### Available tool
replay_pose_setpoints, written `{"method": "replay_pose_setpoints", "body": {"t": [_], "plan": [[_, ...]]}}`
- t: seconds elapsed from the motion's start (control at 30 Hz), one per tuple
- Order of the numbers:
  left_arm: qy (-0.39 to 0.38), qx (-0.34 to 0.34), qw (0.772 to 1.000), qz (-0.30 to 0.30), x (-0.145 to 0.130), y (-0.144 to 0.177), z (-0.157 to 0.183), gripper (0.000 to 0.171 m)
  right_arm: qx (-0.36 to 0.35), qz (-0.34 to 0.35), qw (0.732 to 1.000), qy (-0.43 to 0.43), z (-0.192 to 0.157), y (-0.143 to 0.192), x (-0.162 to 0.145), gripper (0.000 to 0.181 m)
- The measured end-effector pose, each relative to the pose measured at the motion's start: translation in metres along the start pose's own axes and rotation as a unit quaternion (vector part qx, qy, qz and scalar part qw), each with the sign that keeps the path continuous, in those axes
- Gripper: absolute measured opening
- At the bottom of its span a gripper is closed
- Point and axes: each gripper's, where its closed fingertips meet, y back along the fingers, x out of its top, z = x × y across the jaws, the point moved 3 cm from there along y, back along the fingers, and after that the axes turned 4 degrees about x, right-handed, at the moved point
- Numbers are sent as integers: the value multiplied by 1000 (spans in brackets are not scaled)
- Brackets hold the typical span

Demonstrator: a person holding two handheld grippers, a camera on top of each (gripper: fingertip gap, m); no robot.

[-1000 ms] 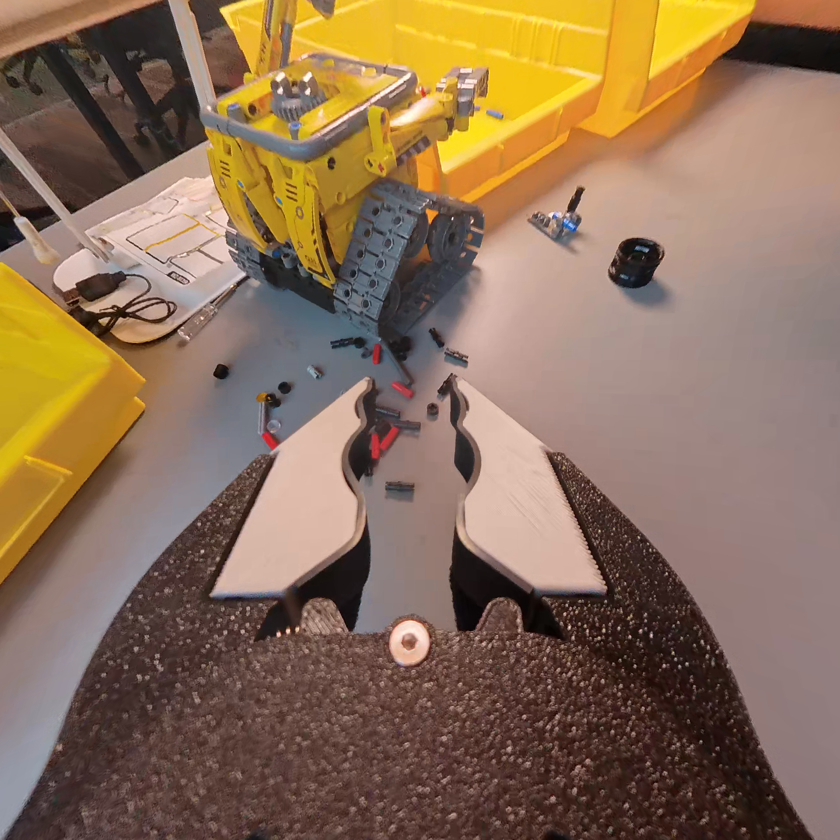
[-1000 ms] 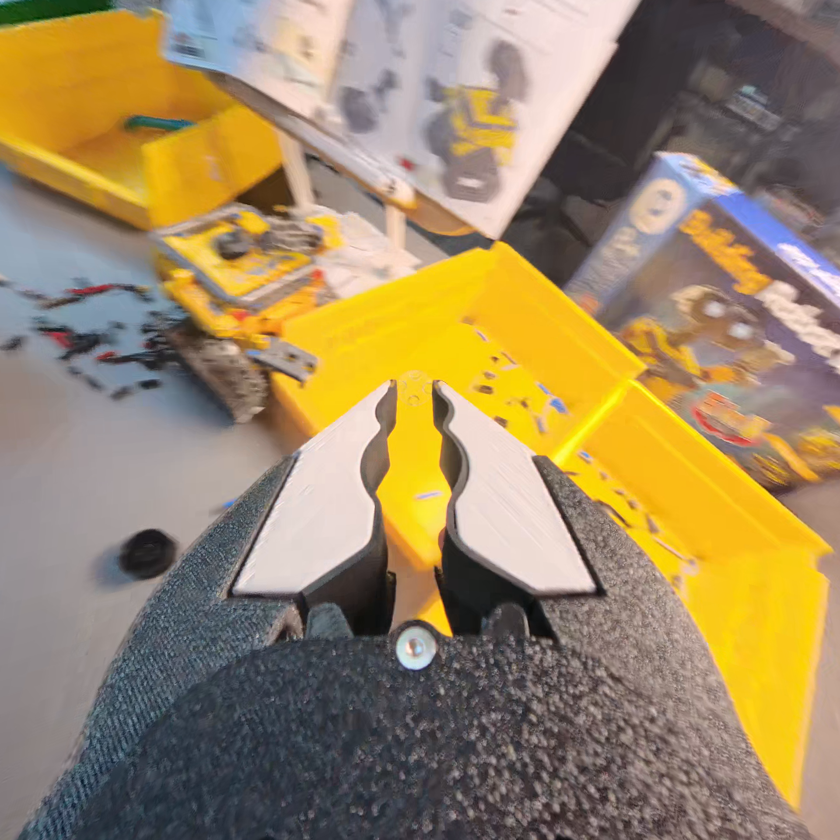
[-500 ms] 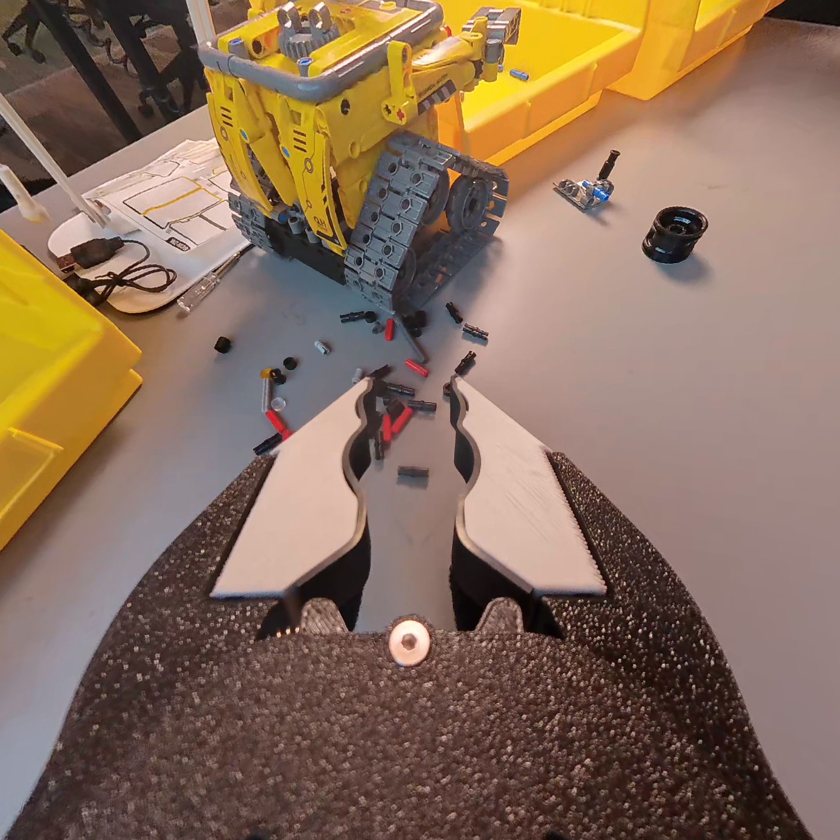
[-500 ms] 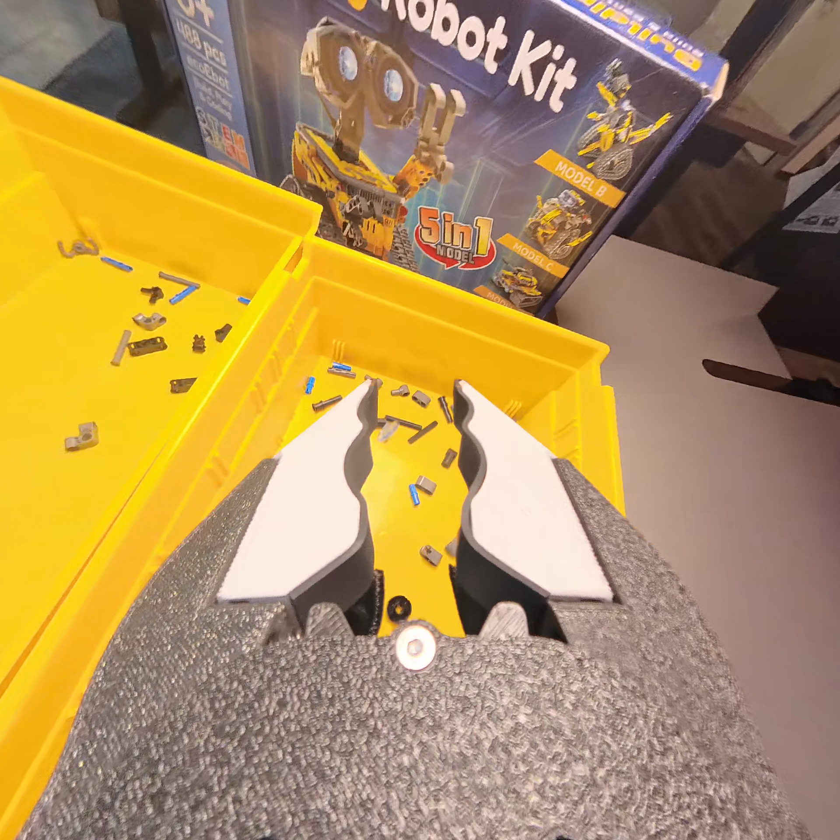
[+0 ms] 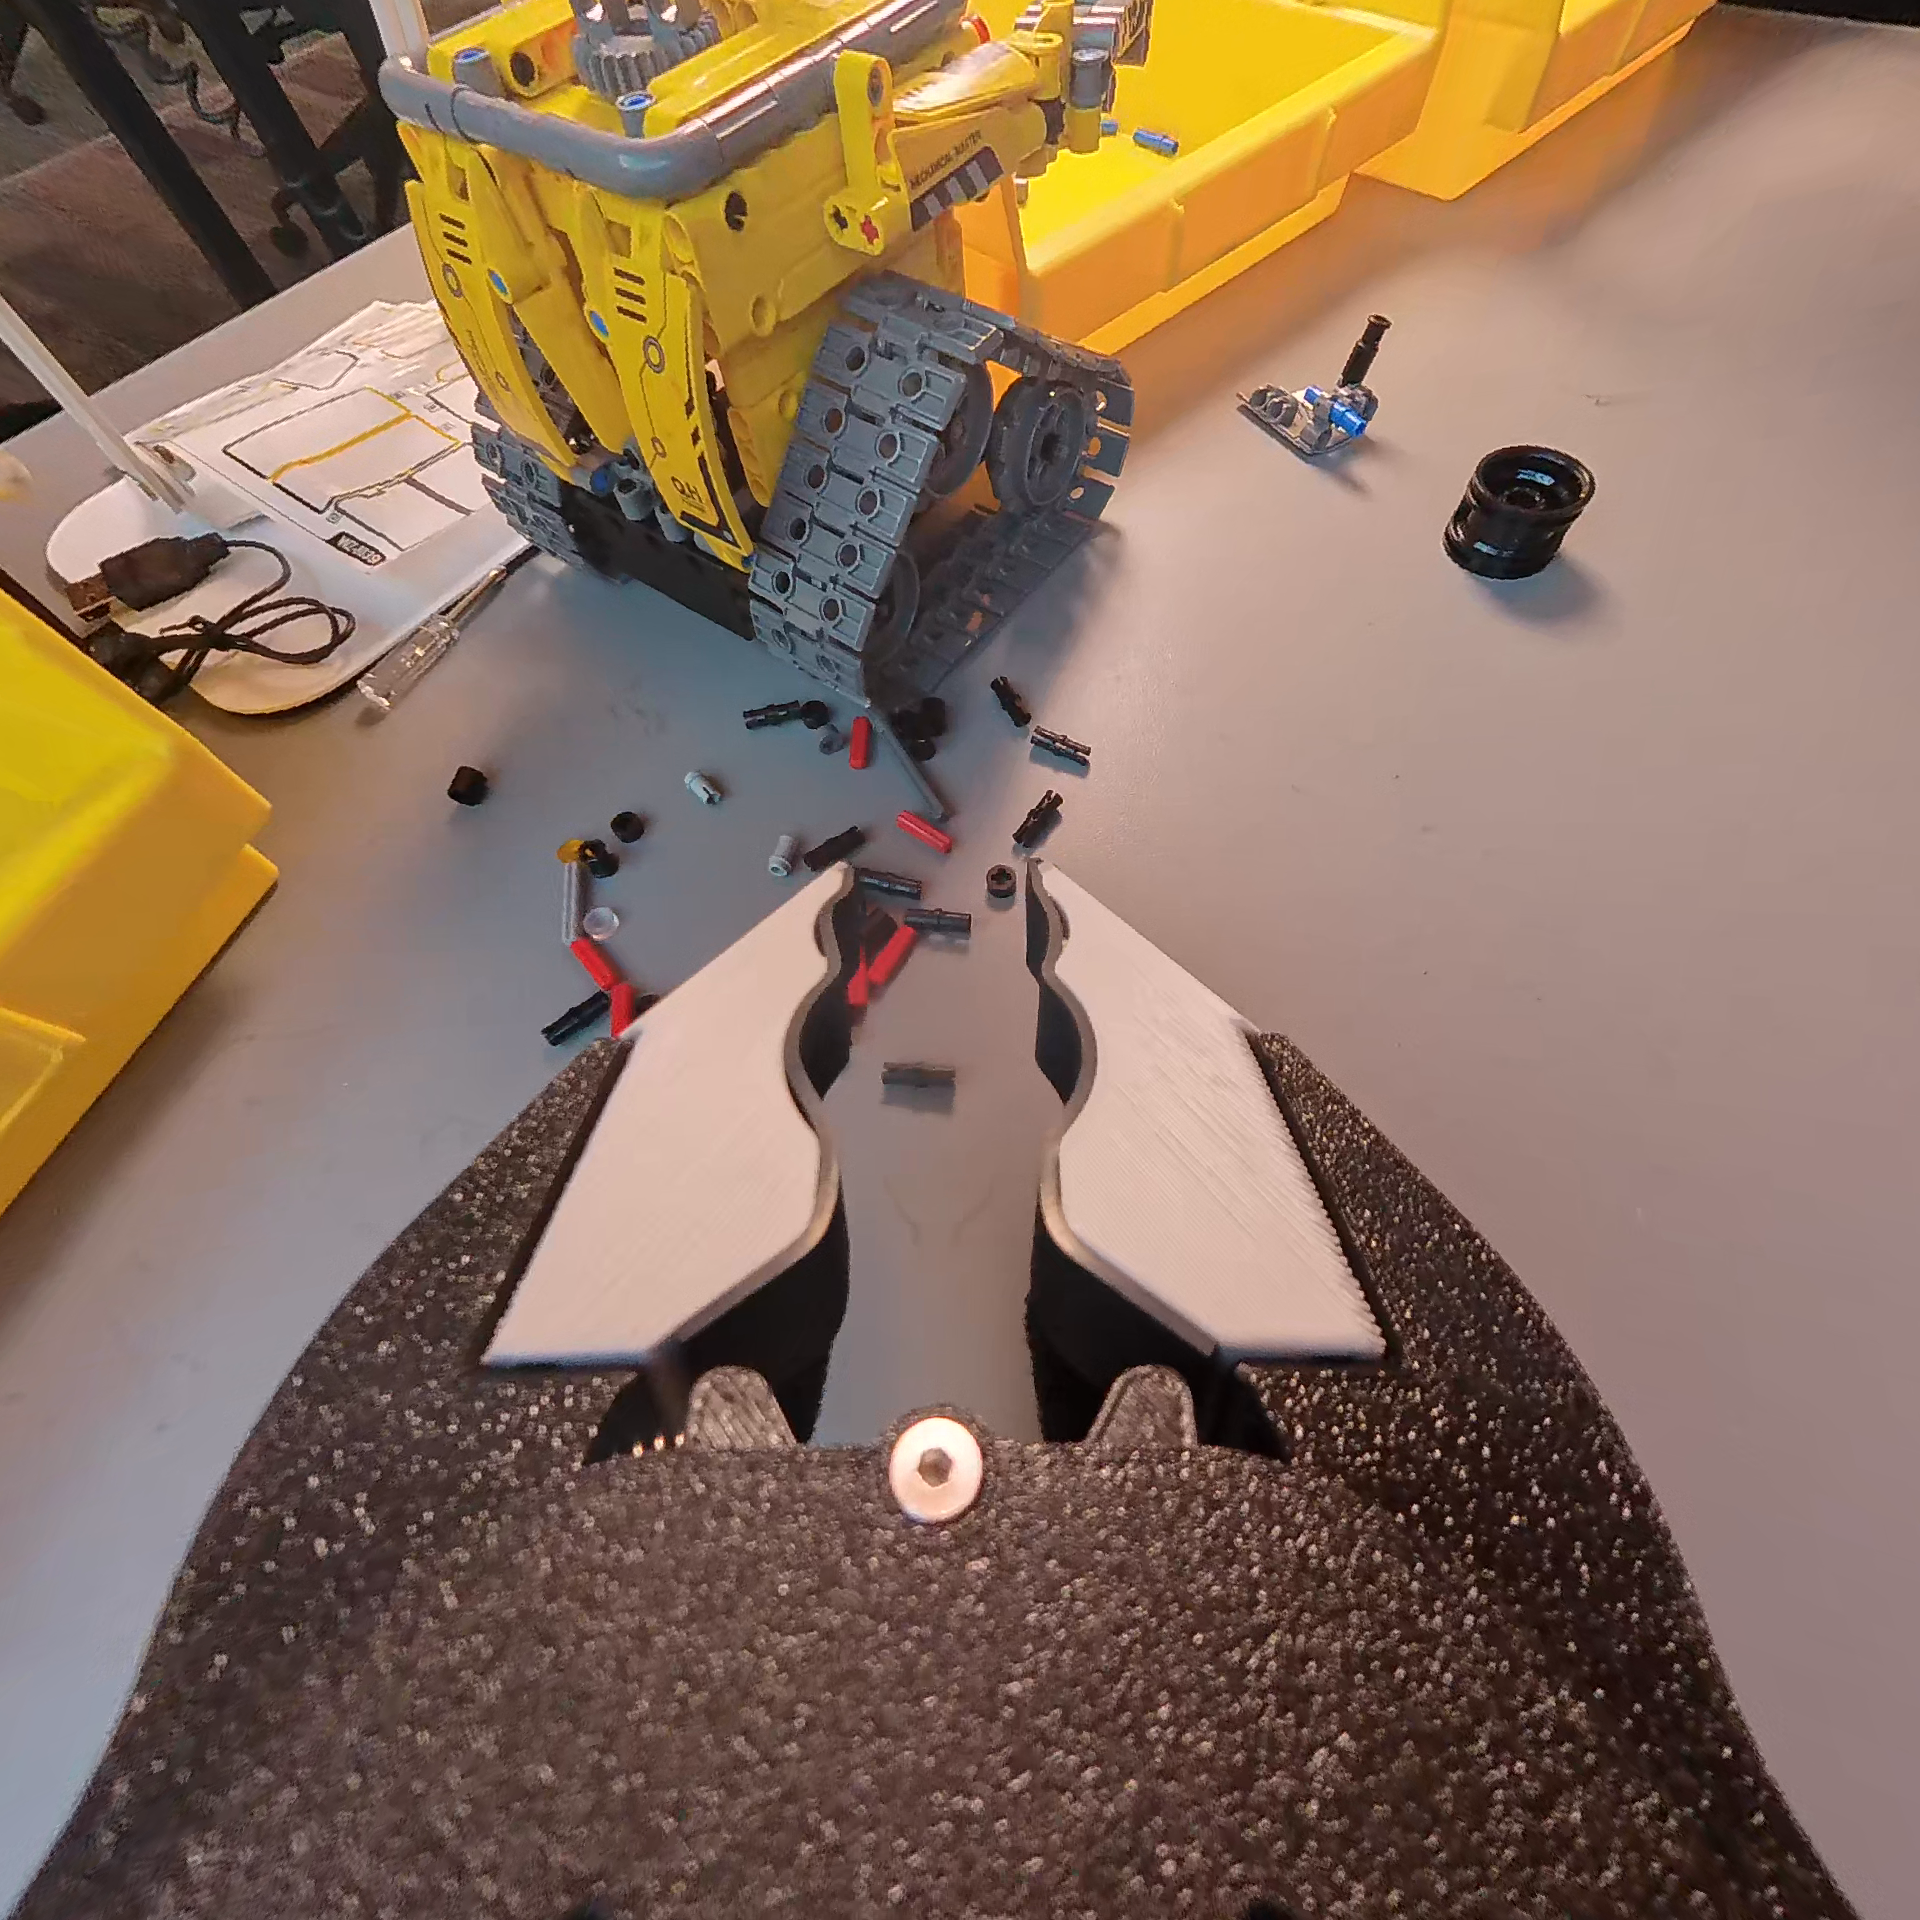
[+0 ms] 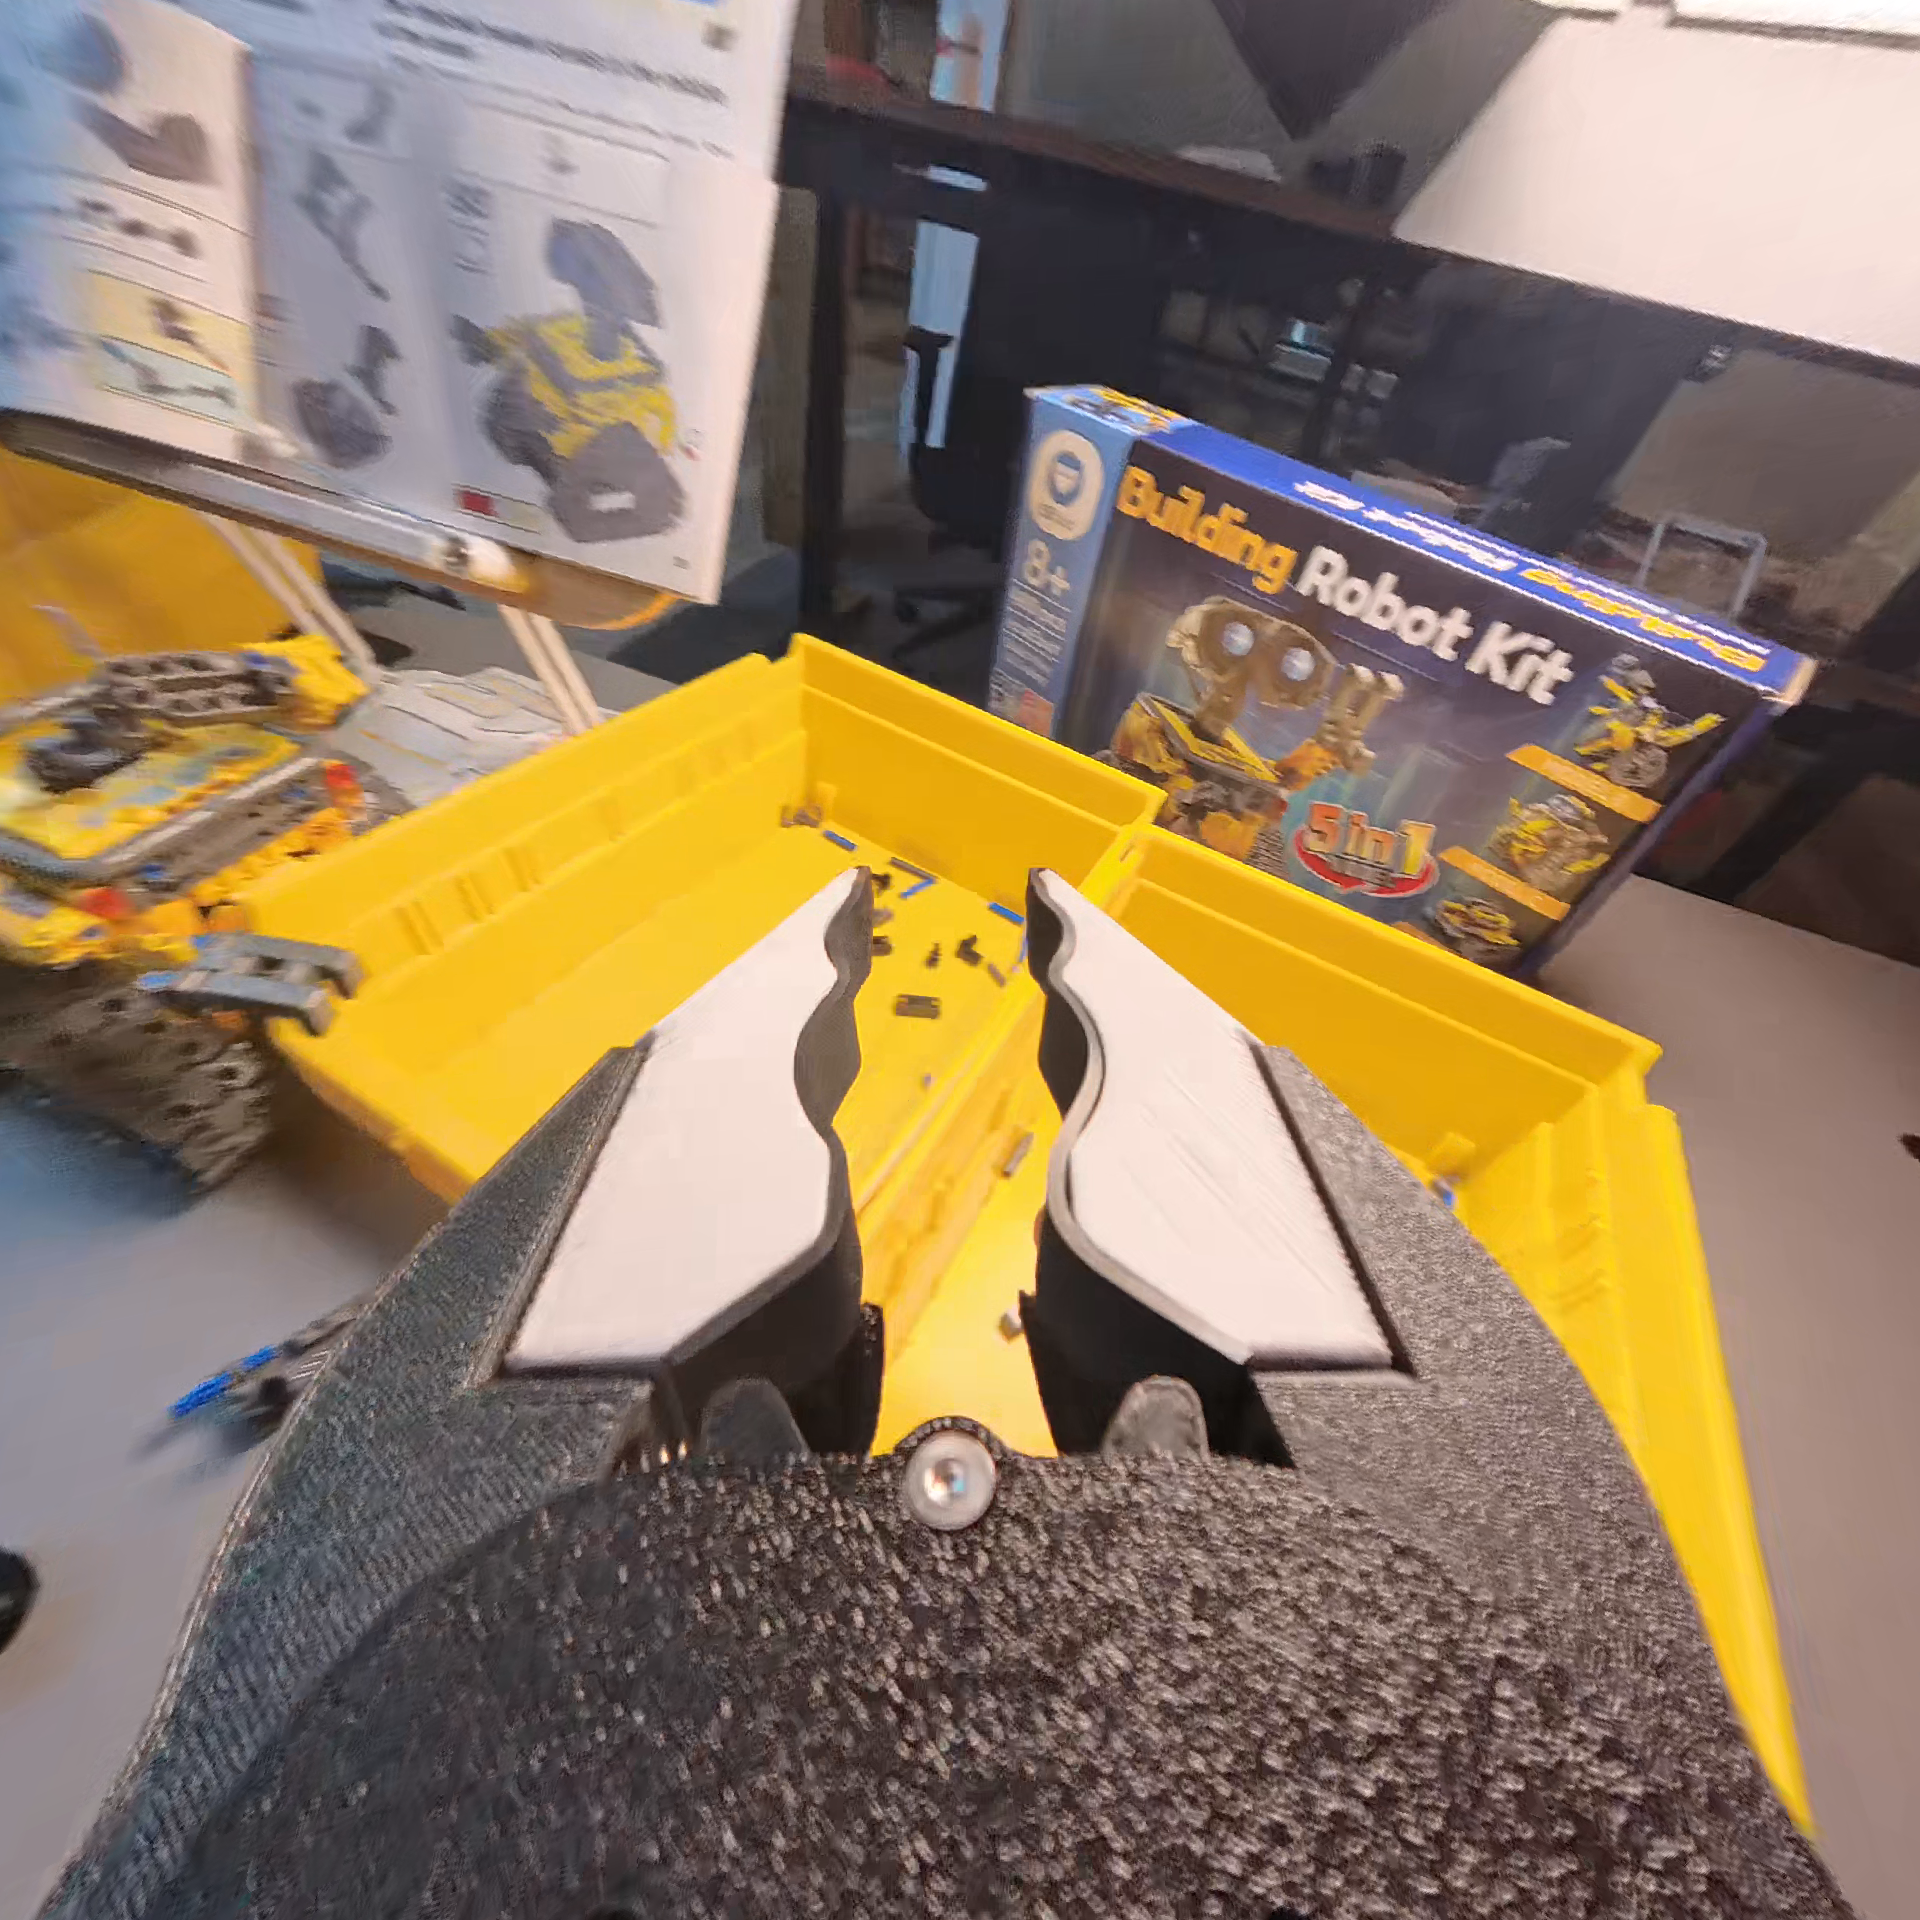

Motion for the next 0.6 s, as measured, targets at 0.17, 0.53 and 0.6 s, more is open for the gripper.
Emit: {"method": "replay_pose_setpoints", "body": {"t": [0.17, 0.53, 0.6], "plan": [[-3, -4, 1000, -4, -2, -2, 3, 31, 217, -80, 972, 42, -125, 13, -39, 23], [-18, -6, 1000, 0, 0, 0, 6, 30, 286, -267, 917, 77, -193, -12, -146, 6], [-16, -13, 1000, 1, 1, 0, 8, 30, 290, -248, 920, 93, -197, -11, -137, 5]]}}
